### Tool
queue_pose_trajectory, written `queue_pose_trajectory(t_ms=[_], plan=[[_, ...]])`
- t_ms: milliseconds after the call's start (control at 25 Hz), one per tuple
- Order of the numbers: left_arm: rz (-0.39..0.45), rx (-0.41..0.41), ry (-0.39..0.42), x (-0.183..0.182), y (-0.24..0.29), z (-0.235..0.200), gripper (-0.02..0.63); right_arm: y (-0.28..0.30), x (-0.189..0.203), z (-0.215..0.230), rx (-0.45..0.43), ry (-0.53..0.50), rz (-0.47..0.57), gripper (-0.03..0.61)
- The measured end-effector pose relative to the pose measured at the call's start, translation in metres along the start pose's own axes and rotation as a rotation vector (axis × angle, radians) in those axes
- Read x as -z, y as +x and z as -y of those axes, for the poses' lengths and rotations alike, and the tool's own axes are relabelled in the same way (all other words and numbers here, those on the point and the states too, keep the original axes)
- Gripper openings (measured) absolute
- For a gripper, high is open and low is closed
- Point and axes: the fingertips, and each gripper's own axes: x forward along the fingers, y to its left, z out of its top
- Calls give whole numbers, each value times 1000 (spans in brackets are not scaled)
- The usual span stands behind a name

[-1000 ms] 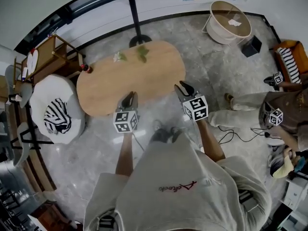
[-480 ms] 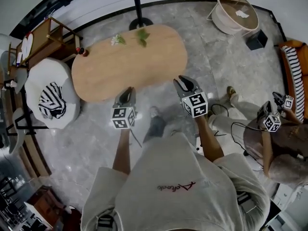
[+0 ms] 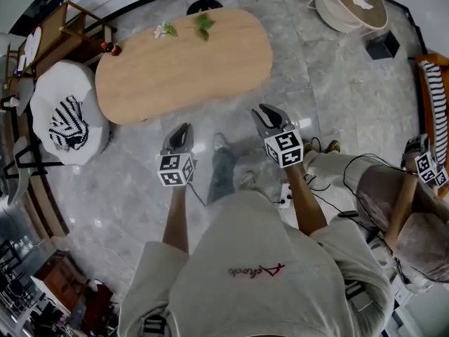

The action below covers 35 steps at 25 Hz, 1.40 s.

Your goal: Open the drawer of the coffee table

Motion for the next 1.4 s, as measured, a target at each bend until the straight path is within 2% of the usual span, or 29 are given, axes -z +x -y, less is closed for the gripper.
queue_pose_trajectory(t_ms=[240,480,1080,1240,1400], plan=[[-25,-21,-30,51,7,-6,40,10,46,8,1,24,-21,110],[-21,-58,-59,120,44,-45,38,59,108,25,6,38,-17,110],[13,-106,-36,322,208,-151,34,218,324,109,18,38,23,112],[32,-114,-19,361,250,-170,34,254,370,135,14,29,39,112],[67,-102,-1,383,286,-190,34,294,398,155,9,28,79,114]])
